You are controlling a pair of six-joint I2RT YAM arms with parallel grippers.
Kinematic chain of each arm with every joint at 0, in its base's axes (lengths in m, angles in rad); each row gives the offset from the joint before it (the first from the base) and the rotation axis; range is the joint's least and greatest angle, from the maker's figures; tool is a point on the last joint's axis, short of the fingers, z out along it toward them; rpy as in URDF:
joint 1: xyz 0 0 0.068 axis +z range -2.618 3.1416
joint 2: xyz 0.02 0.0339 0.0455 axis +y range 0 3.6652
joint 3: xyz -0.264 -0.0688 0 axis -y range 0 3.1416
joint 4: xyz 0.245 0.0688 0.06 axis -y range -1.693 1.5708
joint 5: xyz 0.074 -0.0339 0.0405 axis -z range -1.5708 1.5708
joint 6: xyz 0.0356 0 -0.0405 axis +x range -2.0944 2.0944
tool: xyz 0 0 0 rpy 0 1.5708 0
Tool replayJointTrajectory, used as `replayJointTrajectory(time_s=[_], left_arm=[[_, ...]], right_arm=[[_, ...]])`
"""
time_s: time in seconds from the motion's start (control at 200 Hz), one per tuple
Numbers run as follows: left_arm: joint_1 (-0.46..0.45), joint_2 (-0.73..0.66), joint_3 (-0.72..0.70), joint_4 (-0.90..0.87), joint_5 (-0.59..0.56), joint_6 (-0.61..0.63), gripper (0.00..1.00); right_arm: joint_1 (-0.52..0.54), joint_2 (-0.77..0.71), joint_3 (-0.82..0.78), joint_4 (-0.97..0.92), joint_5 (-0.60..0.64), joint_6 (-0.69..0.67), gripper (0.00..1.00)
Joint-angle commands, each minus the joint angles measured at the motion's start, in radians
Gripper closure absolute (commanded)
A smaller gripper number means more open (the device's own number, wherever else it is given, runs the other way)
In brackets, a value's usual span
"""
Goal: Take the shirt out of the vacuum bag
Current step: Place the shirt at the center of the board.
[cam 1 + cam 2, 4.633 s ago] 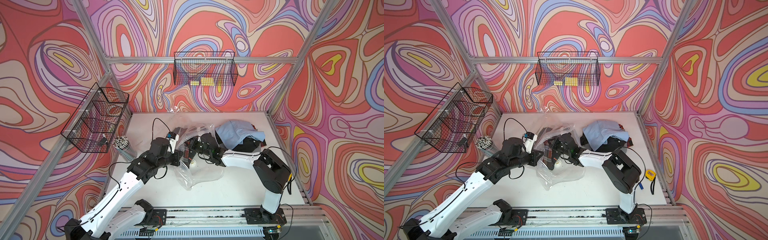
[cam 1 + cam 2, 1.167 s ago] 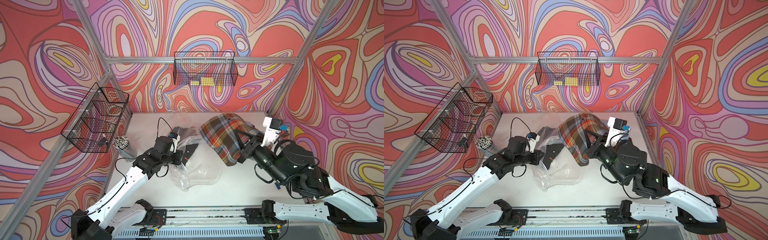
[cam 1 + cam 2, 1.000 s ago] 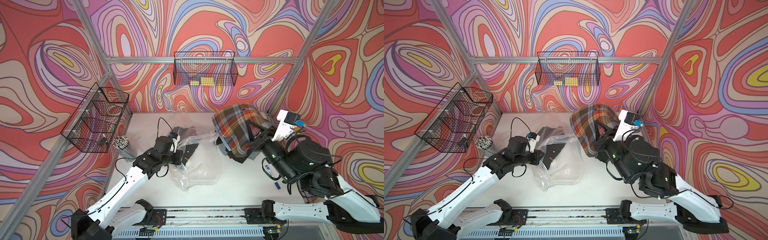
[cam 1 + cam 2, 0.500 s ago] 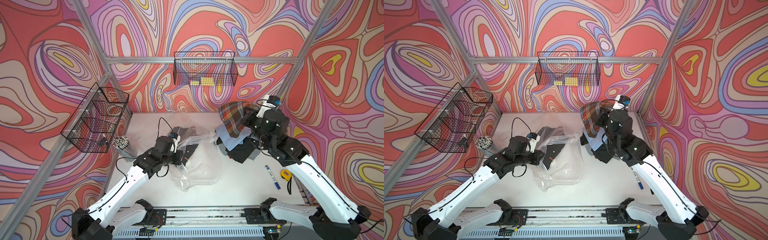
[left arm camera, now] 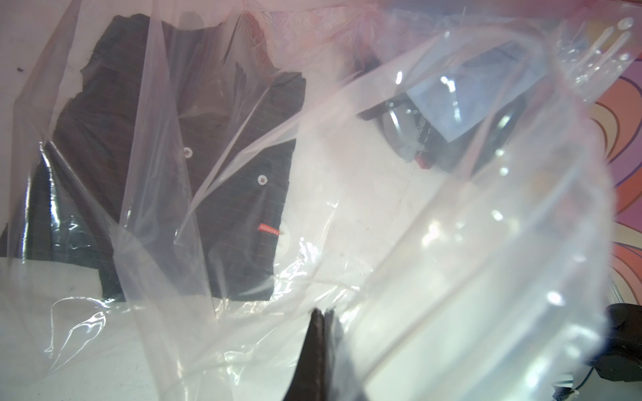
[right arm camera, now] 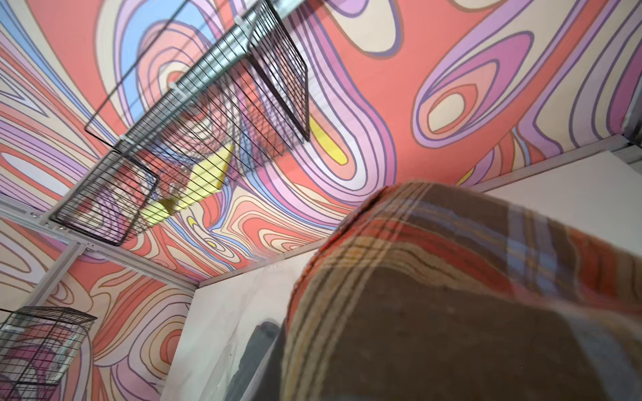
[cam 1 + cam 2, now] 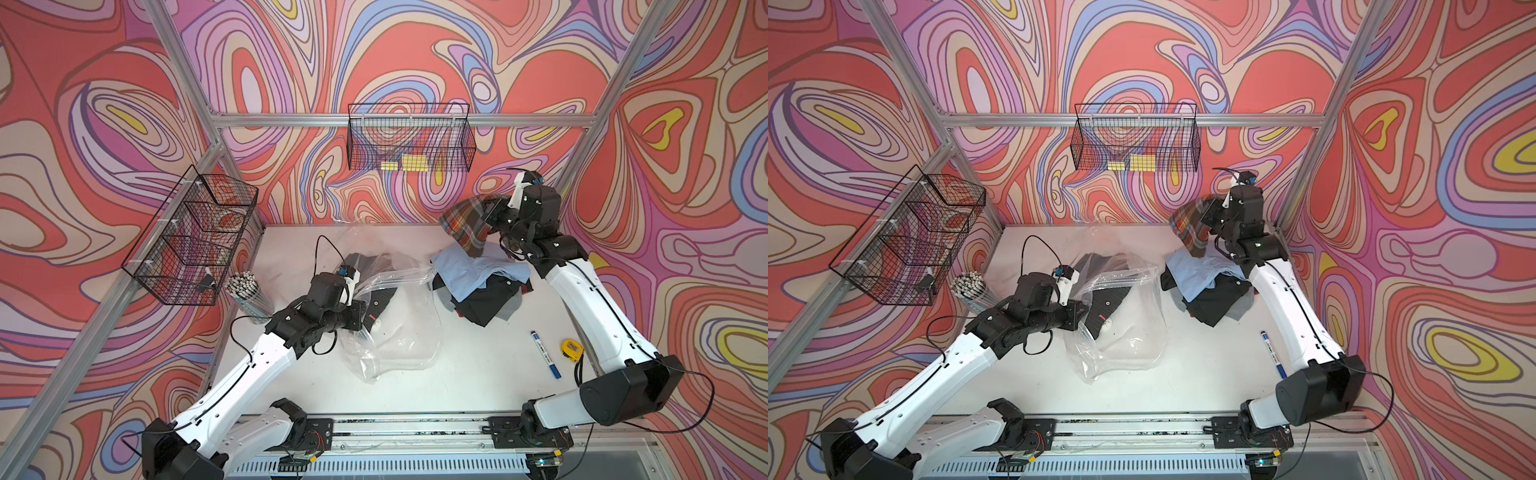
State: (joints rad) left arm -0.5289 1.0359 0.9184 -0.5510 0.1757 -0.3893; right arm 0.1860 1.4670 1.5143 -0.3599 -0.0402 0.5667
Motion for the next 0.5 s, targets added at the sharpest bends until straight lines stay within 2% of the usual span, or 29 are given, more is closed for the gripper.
replayJointTrajectory(time_s=[0.0, 0.1, 0.265, 0.356, 0.496], left_arm=[[0.007, -0.008, 0.016, -0.021, 0.000, 0.004, 1.00], [0.007, -0.001, 0.019, -0.020, 0.010, 0.003, 1.00], [0.007, 0.001, 0.019, -0.026, 0.011, 0.005, 1.00], [0.007, 0.000, 0.017, -0.026, 0.016, 0.004, 1.00], [0.007, 0.001, 0.019, -0.023, 0.020, 0.006, 1.00]], right_arm=[[-0.026, 0.044, -0.049, 0.078, -0.055, -0.072, 1.00], [-0.025, 0.094, -0.121, 0.068, -0.078, -0.094, 1.00], [-0.031, 0.091, -0.419, 0.231, 0.006, -0.078, 1.00], [-0.037, 0.091, -0.479, 0.243, 0.024, -0.094, 1.00], [-0.037, 0.011, -0.550, 0.260, 0.028, -0.088, 1.00]])
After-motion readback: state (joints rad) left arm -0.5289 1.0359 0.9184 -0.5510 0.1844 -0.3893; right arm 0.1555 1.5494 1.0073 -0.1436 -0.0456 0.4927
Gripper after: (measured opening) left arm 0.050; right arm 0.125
